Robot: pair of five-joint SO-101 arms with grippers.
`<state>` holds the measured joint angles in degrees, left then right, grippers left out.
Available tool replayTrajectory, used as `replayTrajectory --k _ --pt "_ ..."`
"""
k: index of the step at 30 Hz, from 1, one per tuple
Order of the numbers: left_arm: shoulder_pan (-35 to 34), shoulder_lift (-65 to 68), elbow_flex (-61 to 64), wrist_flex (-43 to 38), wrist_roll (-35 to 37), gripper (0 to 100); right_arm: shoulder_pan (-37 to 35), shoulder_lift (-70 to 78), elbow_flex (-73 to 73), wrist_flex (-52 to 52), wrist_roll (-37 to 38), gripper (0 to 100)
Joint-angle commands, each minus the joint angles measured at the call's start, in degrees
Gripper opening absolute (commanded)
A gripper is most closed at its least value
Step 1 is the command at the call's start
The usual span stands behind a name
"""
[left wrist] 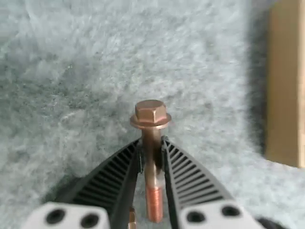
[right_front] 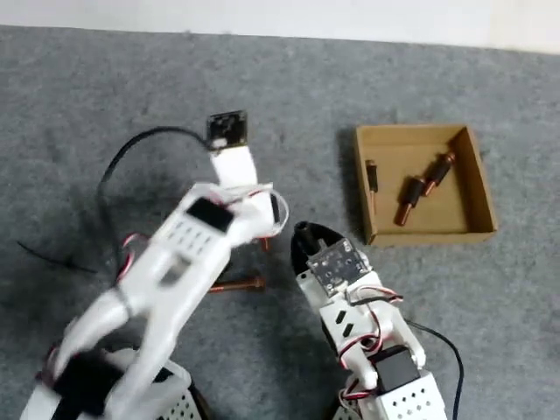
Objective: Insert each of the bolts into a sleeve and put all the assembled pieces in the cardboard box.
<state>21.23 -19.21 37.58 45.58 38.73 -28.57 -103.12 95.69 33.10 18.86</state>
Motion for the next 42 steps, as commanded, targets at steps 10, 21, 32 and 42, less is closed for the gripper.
replayTrajectory --k 10,21,32,42 --pt "-0.7 -39.9 26.1 -20.0 0.1 0 -6.2 0.4 8.1 -2.2 0.1 0.5" --pt "-0.2 -57.2 40.6 -33.9 0.3 0 -6.7 0.4 8.1 -1.4 0.2 0.5" --pt "4.7 -67.5 47.3 -34.9 4.7 0 -6.7 0.4 8.1 -1.4 0.2 0.5" --pt "6.9 -67.9 49.0 -34.8 4.6 0 -6.5 0.4 8.1 -0.7 0.3 0.5"
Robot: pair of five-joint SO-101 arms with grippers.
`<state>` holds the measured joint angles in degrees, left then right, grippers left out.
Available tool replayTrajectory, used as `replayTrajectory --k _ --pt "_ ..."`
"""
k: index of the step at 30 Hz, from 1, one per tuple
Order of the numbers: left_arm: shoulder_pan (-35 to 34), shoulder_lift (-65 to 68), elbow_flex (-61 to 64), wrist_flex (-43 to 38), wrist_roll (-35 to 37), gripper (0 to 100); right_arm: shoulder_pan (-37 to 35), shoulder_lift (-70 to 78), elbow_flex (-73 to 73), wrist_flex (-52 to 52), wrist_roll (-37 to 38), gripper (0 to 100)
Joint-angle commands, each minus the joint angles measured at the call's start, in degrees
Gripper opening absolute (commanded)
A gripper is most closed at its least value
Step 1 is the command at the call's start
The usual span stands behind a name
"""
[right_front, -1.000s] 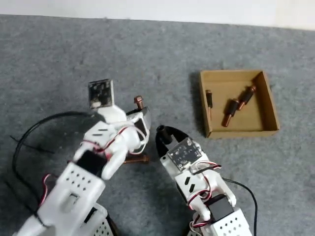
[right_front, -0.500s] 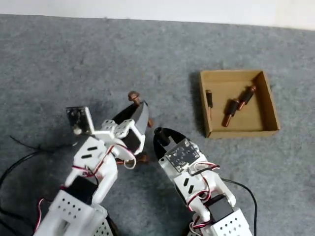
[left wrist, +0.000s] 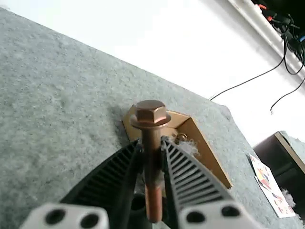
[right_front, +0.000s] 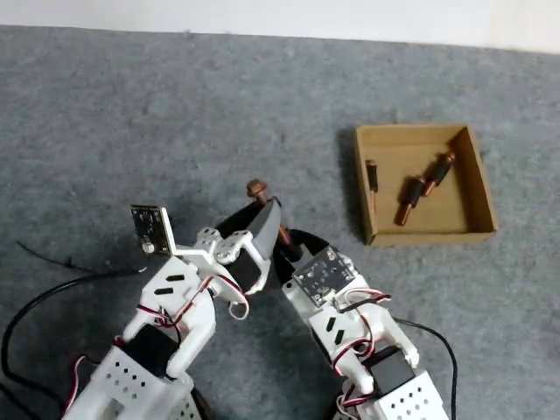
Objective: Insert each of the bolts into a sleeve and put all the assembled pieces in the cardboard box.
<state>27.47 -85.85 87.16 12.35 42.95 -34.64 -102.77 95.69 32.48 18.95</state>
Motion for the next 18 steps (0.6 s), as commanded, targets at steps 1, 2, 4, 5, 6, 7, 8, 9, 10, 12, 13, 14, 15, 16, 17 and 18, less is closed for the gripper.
replayTrajectory --k 1,2,4,5,6,7,8,9,10,12,13,14,15,16,17,18 --pt "0.6 -1.3 -0.6 -1.5 0.4 0 -0.5 0.0 8.1 0.0 0.2 0.5" --pt "0.2 -1.2 -0.6 -1.5 0.4 0 -0.5 0.0 8.1 0.0 0.2 0.5" --pt "-1.3 -0.8 -0.6 -1.5 0.6 0 -0.5 -0.1 8.1 0.0 0.2 0.5" --pt "-2.0 -0.8 -0.6 -1.7 0.8 0 -0.5 -0.1 8.1 0.0 0.2 0.5" --pt "-2.6 -0.8 -0.6 -1.7 0.8 0 -0.5 -0.1 8.1 0.0 0.2 0.5" --pt "-2.9 -0.8 -0.6 -1.7 0.8 0 -0.5 -0.2 8.1 0.0 0.2 0.5" --pt "-2.9 -0.8 -0.6 -1.7 0.8 0 -0.5 -0.2 8.1 0.0 0.2 0.5" --pt "-2.9 -0.8 -0.4 -1.7 0.8 0 -0.5 -0.2 8.1 0.0 0.2 0.5" --pt "-2.8 -0.8 0.0 -1.7 0.8 0 -0.5 -0.3 8.1 0.0 0.2 0.5" --pt "-2.9 -0.8 0.1 -1.8 0.8 0 -0.5 -0.4 8.1 0.0 0.2 0.5" --pt "-2.9 -0.8 0.1 -1.8 0.8 0 -0.5 -0.4 8.1 0.0 0.2 0.5" --pt "-2.9 -0.8 0.0 -1.8 0.9 0 -0.5 -0.5 8.1 0.0 0.2 0.5" --pt "-2.7 -0.8 0.1 -1.8 0.9 0 -0.5 -0.5 8.1 0.0 0.2 0.5" --pt "-2.6 -0.8 0.3 -1.8 0.9 0 -0.5 -0.5 8.1 -0.1 0.2 0.5" --pt "-2.6 -0.8 0.3 -1.8 0.9 0 -0.5 -0.6 8.1 -0.1 0.2 0.5" --pt "-2.6 -0.8 0.3 -1.8 0.9 0 -0.5 -0.6 8.1 -0.1 0.2 0.5"
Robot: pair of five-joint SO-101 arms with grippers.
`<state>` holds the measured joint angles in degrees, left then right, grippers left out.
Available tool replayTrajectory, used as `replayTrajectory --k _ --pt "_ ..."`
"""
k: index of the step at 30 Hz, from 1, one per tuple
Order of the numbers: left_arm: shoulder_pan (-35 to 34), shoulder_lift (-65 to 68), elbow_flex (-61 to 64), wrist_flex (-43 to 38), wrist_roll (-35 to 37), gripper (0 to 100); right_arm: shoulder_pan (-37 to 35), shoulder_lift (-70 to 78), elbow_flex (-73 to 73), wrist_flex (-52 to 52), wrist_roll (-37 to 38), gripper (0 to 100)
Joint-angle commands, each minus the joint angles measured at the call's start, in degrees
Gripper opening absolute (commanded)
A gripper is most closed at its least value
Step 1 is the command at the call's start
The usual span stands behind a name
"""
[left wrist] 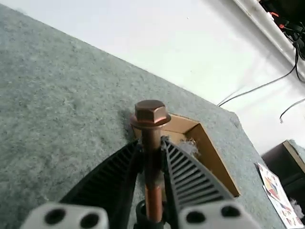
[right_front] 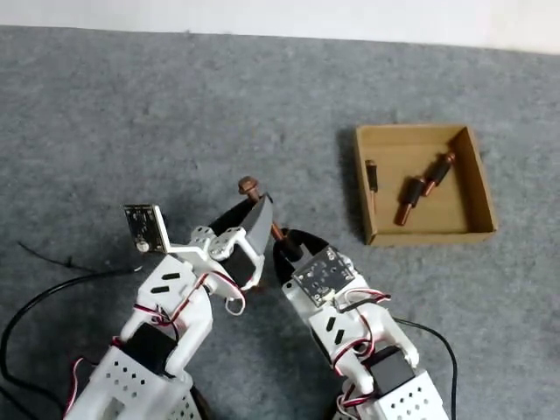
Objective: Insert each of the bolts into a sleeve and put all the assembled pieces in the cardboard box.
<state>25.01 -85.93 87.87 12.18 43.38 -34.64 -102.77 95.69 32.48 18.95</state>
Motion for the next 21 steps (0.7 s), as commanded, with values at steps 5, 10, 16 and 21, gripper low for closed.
replayTrajectory --k 5,10,16,21 --pt "0.2 -0.7 -0.3 -1.6 0.4 0 -0.6 -0.6 8.1 -0.2 0.2 0.5" --pt "0.3 -0.7 0.2 -1.6 0.4 0 -0.7 -0.6 8.1 -1.5 0.1 0.5" --pt "0.2 -0.7 0.3 -1.6 0.4 0 -0.8 -0.6 8.1 -3.0 0.1 0.5" --pt "0.0 -0.7 0.2 -1.6 0.4 0 -2.0 -0.6 8.1 -3.1 0.1 0.5"
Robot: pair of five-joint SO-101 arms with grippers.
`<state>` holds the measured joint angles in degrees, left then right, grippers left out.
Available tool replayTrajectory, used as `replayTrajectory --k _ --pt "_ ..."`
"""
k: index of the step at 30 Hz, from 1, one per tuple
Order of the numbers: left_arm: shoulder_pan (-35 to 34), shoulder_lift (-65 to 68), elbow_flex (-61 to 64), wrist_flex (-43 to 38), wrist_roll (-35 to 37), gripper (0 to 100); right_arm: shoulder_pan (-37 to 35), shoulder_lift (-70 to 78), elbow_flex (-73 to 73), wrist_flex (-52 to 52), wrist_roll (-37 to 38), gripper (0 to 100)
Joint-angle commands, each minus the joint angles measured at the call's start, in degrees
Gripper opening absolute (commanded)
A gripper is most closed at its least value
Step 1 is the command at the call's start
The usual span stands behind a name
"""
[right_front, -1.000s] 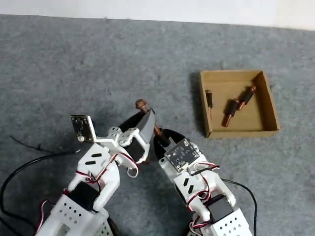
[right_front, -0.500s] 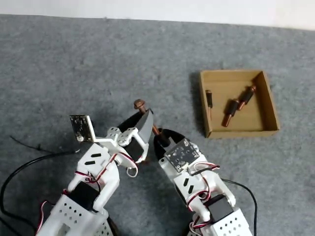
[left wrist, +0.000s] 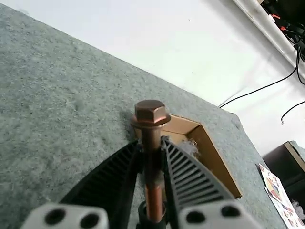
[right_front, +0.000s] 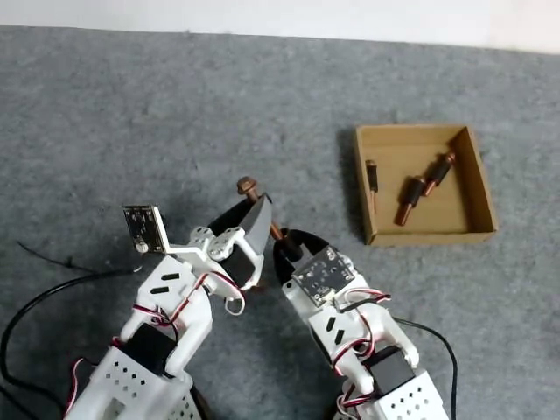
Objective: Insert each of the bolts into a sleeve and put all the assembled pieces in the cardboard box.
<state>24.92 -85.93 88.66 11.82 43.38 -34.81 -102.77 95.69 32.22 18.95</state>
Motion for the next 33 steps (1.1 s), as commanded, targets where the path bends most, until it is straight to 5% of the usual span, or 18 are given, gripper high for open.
replayTrajectory --k 1,33 --pt "0.1 -0.7 -0.6 -1.2 0.4 0 -2.3 -0.6 8.1 -2.9 0.1 0.5" --pt "-0.5 -0.7 2.5 -1.1 0.1 0 -1.2 -0.6 8.1 -6.1 0.1 0.5"
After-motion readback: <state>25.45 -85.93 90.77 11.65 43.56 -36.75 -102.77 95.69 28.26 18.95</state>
